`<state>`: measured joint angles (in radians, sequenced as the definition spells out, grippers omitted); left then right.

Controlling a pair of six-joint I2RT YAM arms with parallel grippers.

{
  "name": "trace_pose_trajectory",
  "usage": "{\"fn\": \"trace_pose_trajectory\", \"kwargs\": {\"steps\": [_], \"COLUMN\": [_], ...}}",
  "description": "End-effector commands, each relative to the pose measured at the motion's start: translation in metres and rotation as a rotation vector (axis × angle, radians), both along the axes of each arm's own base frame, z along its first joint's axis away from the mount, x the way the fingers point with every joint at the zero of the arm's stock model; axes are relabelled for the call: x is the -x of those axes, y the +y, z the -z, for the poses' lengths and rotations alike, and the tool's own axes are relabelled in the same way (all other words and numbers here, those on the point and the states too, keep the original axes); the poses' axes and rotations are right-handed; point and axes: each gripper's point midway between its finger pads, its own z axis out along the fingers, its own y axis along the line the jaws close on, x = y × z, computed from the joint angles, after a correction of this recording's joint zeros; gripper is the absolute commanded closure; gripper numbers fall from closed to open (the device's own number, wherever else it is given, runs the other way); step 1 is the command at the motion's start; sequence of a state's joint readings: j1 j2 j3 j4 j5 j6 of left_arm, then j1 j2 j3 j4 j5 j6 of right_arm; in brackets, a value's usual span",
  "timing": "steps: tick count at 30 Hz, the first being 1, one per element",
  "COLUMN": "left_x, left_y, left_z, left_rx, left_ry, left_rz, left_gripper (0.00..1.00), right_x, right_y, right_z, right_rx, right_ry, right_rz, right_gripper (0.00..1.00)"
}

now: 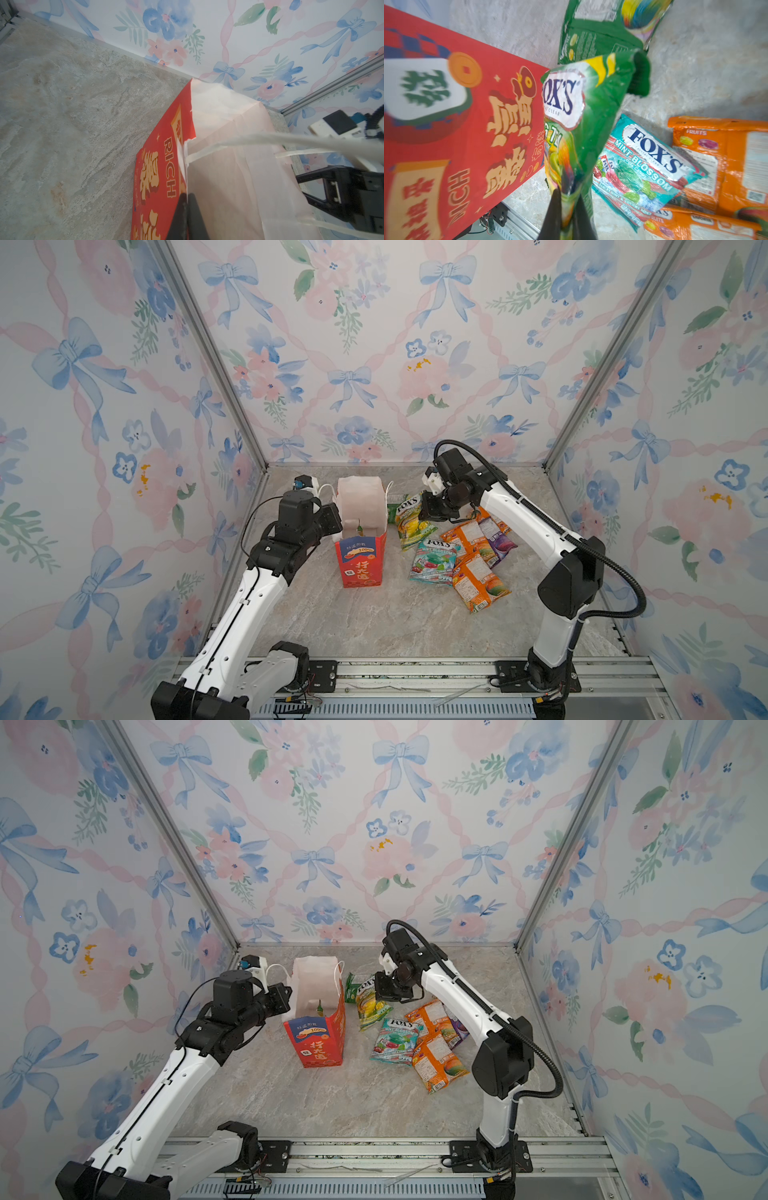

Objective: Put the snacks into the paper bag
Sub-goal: 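Lift the Spring Tea bag with the right gripper toward the paper bag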

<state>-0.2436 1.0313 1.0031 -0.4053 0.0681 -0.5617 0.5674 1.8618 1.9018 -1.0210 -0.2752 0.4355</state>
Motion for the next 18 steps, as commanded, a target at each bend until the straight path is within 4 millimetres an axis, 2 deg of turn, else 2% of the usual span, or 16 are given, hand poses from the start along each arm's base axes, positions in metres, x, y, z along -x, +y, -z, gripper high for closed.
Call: {"fn": "trace_pose_trajectory", "kwargs": {"steps": [1,7,12,18], "left_x": [0.002,0.002,0.001,0.000], "left_y": [-0.003,-0.004,-0.006,-0.007], "left_z": [0.010,0.009,0.008,0.007], "left_rx": [0.005,0.007,0.011,0.022], "left_ry": [0.031,0.029,0.029,0.032], "left_rz": [0.010,0.013,0.019,0.019], "left_gripper": [1.00,1.00,1.00,1.00], "right_x": [0.008,0.001,-0.002,0.009], "right_y": [-0.018,-0.038,-0.055,-0.053], "right_z": [-0.045,-0.096,-0.149,-0.222], "right_rx": [0.015,0.070,0.091,0.007], "right_ry": [-0.078,-0.228,-0.395,-0.614], "right_rz": [-0.001,0.046,0.100,0.119], "right_gripper": [1.00,1.00,1.00,1.00]}}
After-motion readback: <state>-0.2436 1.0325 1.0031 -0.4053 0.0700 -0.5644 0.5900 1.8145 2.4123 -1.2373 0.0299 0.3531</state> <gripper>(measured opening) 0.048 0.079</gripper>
